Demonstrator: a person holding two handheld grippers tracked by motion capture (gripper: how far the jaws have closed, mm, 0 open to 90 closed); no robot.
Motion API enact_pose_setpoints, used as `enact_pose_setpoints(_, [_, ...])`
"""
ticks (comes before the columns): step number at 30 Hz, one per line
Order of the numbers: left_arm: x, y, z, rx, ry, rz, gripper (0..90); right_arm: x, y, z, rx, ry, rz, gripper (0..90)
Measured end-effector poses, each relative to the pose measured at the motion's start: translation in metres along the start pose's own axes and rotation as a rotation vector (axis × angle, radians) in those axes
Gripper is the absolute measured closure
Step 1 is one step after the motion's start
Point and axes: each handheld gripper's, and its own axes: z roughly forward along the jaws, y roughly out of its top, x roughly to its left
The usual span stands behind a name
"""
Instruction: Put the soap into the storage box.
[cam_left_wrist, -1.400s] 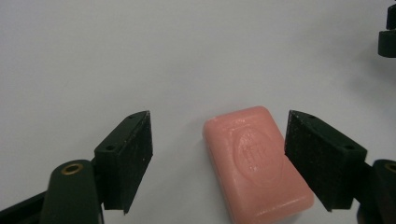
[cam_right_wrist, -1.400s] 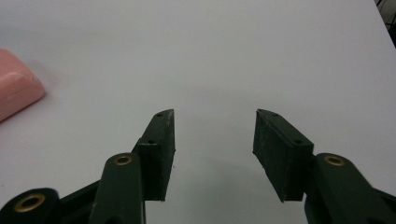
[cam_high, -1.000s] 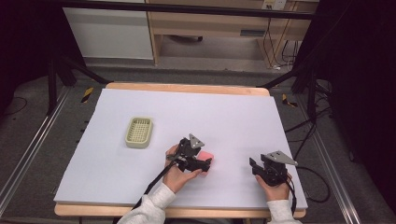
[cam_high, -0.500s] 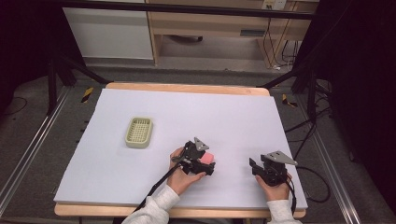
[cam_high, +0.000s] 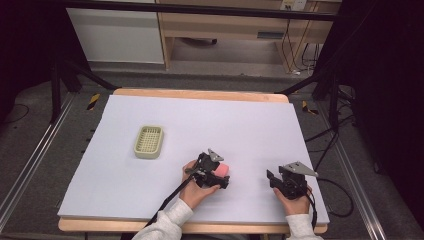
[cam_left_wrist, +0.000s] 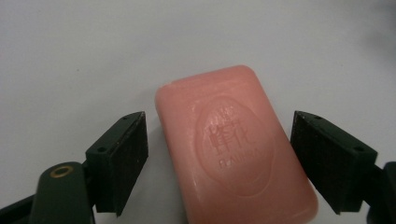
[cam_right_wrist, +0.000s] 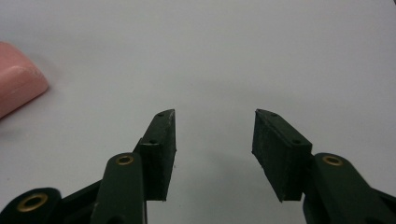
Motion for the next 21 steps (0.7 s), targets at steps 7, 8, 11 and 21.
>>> enact_pose_setpoints(7, [-0.0032,-0.0013,0.0024,0.011,0.005,0.004,23.3,-0.0004,0.0,0.0001,0.005,0.001,0.002,50.6])
enact_pose_setpoints(8, [-0.0039,-0.0014,0.0029,0.016,0.007,0.002,23.3,-0.0005,0.0,0.0001,0.005,0.003,0.002,50.8])
enact_pose_setpoints(11, [-0.0061,-0.0022,0.0045,0.019,0.026,0.017,23.4,-0.0002,0.0,-0.0001,0.003,0.007,0.003,51.0])
enact_pose_setpoints(21, [-0.0072,-0.0025,0.0021,0.019,0.048,0.01,34.4,-0.0004,0.0,-0.0001,0.004,0.005,0.002,51.8])
